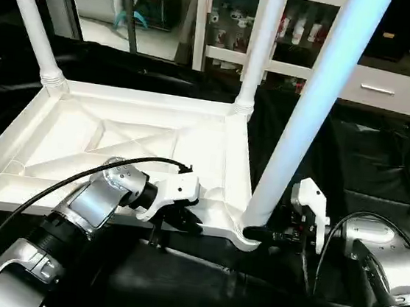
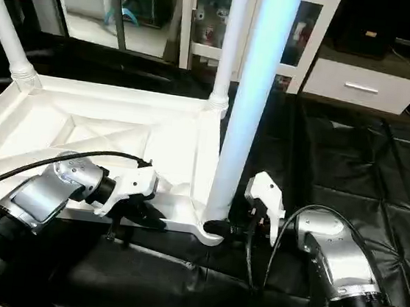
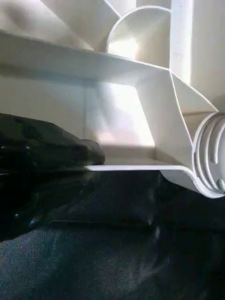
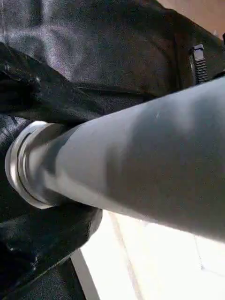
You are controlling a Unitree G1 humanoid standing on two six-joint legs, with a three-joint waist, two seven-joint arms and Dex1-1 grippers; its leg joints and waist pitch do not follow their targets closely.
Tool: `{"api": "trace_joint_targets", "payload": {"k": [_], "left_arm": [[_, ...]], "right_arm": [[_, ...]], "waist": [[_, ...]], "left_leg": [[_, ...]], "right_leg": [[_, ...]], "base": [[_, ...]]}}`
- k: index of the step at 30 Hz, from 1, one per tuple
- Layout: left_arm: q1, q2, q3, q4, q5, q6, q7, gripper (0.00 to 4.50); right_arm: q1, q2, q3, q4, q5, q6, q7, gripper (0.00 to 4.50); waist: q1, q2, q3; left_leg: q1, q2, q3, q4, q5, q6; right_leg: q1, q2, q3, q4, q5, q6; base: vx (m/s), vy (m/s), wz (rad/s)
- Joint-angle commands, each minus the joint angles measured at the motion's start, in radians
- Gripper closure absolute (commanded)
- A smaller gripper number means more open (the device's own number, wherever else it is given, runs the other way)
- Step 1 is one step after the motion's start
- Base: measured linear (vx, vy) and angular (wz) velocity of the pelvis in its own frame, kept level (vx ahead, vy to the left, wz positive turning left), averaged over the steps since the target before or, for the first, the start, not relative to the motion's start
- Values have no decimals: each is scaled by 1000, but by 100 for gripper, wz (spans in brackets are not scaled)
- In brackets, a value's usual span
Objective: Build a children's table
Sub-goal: Rotate leg to tighten
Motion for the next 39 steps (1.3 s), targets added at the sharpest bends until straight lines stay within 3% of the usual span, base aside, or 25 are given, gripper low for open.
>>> {"api": "trace_joint_targets", "payload": {"k": [1, 4, 5, 8, 10, 11, 12, 14, 17, 18, 19, 21, 23, 25, 26, 28, 29, 30, 31, 32, 34, 35, 36, 37, 39], "left_arm": [[19, -15, -46, -6, 9, 9, -19, 450], [12, -41, -32, 20, 14, -1, 30, 450], [7, -53, -24, 32, 15, -1, 53, 450], [-45, -142, 18, 135, 41, -4, 228, 450], [-83, -215, 47, 208, 57, 18, 365, 450], [-93, -242, 58, 229, 57, 35, 410, 450], [-110, -273, 71, 262, 63, 45, 471, 450], [-125, -294, 77, 292, 73, 49, 520, 450], [-152, -319, 87, 346, 94, 27, 617, 450], [-195, -349, 105, 421, 117, -18, 728, 450], [-216, -362, 114, 458, 128, -37, 767, 450], [-232, -370, 121, 482, 134, -53, 793, 450], [-252, -380, 131, 512, 139, -66, 808, 450], [-254, -380, 131, 514, 139, -68, 807, 450], [-256, -375, 128, 517, 136, -71, 796, 450], [-251, -366, 120, 512, 135, -80, 775, 450], [-254, -366, 119, 527, 136, -96, 771, 450], [-254, -365, 121, 539, 132, -110, 754, 450], [-254, -365, 121, 542, 130, -116, 747, 450], [-251, -364, 123, 542, 124, -124, 730, 450], [-233, -348, 128, 517, 114, -140, 684, 450], [-233, -348, 128, 517, 114, -140, 684, 450], [-221, -336, 121, 500, 110, -152, 643, 450], [-221, -336, 121, 500, 110, -152, 643, 450], [-197, -307, 94, 461, 101, -151, 542, 450]], "right_arm": [[20, 16, 36, 30, -23, 9, -6, 239], [16, 67, -1, 63, -27, -4, -107, 241], [14, 84, -13, 71, -25, 0, -135, 242], [-3, 193, -63, 120, -30, 48, -332, 243], [-12, 281, -86, 143, -35, 87, -469, 243], [-14, 313, -84, 148, -50, 91, -519, 243], [-24, 353, -79, 166, -82, 85, -593, 243], [-35, 388, -77, 189, -110, 76, -661, 244], [-62, 439, -94, 236, -135, 67, -779, 246], [-112, 510, -132, 313, -152, 43, -938, 247], [-135, 541, -151, 345, -158, 30, -994, 248], [-154, 562, -163, 369, -164, 17, -1029, 248], [-181, 592, -179, 398, -162, -38, -1035, 250], [-182, 594, -179, 397, -160, -48, -1028, 250], [-180, 600, -172, 371, -143, -91, -970, 250], [-163, 598, -161, 319, -122, -121, -897, 250], [-161, 597, -160, 313, -124, -136, -890, 216], [-155, 588, -158, 302, -126, -145, -880, 181], [-153, 584, -157, 298, -127, -148, -877, 182], [-148, 574, -156, 288, -131, -155, -874, 175], [-121, 523, -160, 216, -115, -119, -828, 147], [-121, 523, -160, 216, -115, -119, -828, 139], [-107, 484, -156, 174, -109, -98, -790, 135], [-107, 484, -156, 174, -109, -98, -790, 129], [-85, 403, -168, 107, -90, -54, -700, 104]], "waist": [[-2, -8, -56], [-6, -7, -53], [-9, -8, -49], [-17, -4, -43], [-34, -8, -34], [-39, -8, -34], [-44, 1, -35], [-58, -1, -39], [-67, 6, -39], [-70, 9, -35], [-76, 9, -35], [-80, 10, -36], [-75, 11, -38], [-73, 11, -38], [-69, 3, -40], [-62, 3, -46], [-58, 2, -46], [-54, 1, -43], [-54, -1, -41], [-57, 0, -42], [-59, 2, -47], [-59, 2, -47], [-49, 0, -51], [-46, -2, -54], [-35, 0, -54]], "left_leg": [[9, 66, -30, -73, -125, 62], [9, 64, -30, -76, -151, 53], [12, 65, -31, -82, -201, 35], [24, 62, -36, -87, -308, -9], [30, 57, -47, -92, -403, -44], [32, 56, -50, -92, -422, -50], [33, 56, -58, -93, -439, -55], [21, 55, -67, -101, -441, -49], [31, 55, -66, -103, -468, -45], [31, 53, -66, -104, -488, -45], [39, 51, -68, -102, -520, -53], [42, 50, -71, -102, -538, -51], [31, 56, -68, -112, -504, -37], [30, 56, -66, -113, -493, -36], [28, 55, -61, -112, -466, -27], [23, 56, -54, -110, -394, -7], [21, 57, -50, -109, -367, 2], [23, 56, -44, -107, -342, 13], [24, 54, -41, -105, -360, 22], [14, 54, -47, -107, -366, 27], [-6, 60, -57, -111, -308, 31], [-6, 60, -57, -111, -308, 31], [16, 61, -45, -101, -278, 41], [15, 63, -41, -99, -242, 51], [18, 60, -32, -92, -214, 65]], "right_leg": [[47, -69, 51, -62, -113, -276], [43, -68, 51, -67, -140, -272], [43, -68, 50, -76, -205, -260], [34, -69, 49, -97, -372, -214], [27, -69, 39, -115, -538, -149], [26, -70, 36, -119, -574, -132], [28, -74, 31, -125, -607, -108], [39, -76, 23, -131, -593, -86], [31, -71, 21, -138, -552, -99], [27, -70, 20, -141, -551, -101], [22, -68, 14, -146, -576, -92], [24, -68, 8, -149, -572, -87], [32, -73, 17, -143, -464, -115], [33, -73, 22, -139, -435, -128], [32, -74, 31, -132, -402, -144], [35, -76, 40, -123, -327, -168], [35, -78, 42, -122, -303, -175], [31, -76, 44, -122, -295, -186], [29, -75, 44, -126, -335, -182], [37, -77, 42, -125, -378, -164], [53, -81, 38, -118, -349, -152], [53, -81, 38, -118, -349, -152], [35, -79, 44, -119, -291, -178], [35, -74, 46, -108, -232, -207], [30, -72, 49, -106, -204, -228]], "base": [[0, 0, 0], [0, 0, 0], [0, 0, 0], [0, 0, 0], [-60, 5, -1], [-87, 20, -8], [-57, 19, -8], [0, 0, 0], [0, 0, 0], [0, 0, 0], [0, 0, 0], [0, 0, 0], [0, 0, 0], [0, 0, 0], [0, 0, 0], [0, 0, 0], [0, 0, 0], [0, 0, 0], [0, 0, 0], [0, 0, 0], [0, 0, 0], [0, 0, 0], [0, 0, 0], [0, 0, 0], [0, 0, 0]]}}
